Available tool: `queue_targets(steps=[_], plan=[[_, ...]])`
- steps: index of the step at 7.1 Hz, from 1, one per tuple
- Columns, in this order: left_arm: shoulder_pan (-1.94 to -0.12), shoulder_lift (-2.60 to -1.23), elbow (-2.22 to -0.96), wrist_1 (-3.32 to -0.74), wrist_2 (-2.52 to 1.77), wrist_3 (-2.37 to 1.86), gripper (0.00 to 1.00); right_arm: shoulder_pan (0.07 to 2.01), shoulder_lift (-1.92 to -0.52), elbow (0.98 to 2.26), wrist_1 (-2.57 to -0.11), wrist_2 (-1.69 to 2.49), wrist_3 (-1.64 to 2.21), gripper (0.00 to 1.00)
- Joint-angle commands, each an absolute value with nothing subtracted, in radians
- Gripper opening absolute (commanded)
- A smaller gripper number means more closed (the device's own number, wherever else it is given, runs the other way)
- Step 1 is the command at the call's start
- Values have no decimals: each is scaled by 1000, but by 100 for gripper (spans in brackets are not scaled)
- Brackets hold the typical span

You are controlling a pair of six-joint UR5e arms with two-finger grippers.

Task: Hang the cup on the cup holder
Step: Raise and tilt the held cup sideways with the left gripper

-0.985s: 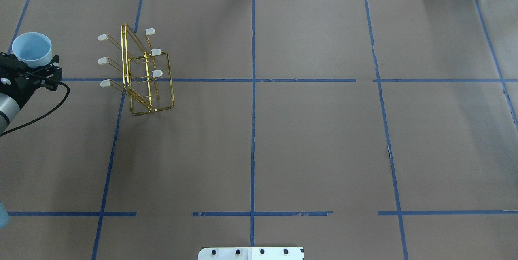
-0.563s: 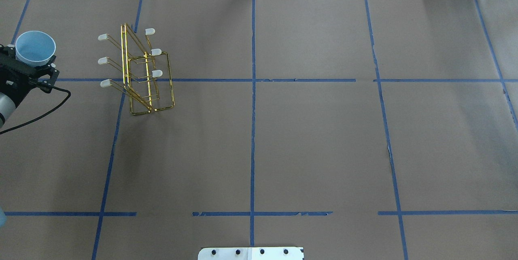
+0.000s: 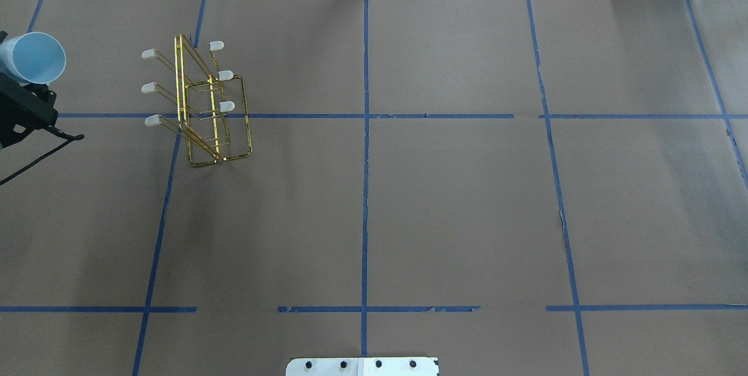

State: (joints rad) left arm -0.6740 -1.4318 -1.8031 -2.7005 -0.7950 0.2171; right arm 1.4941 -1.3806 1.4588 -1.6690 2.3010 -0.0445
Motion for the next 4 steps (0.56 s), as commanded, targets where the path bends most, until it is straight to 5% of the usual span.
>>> queue_targets(steps=[1,4], plan=[[-663,-1433,-1812,-2685,-627,418,0,1494,-1381,1459,-1669,2301,-44,100],[-533,-1433,-1853,-2541,-300,641,0,1494,-1381,1459,-1669,2301,-44,100]])
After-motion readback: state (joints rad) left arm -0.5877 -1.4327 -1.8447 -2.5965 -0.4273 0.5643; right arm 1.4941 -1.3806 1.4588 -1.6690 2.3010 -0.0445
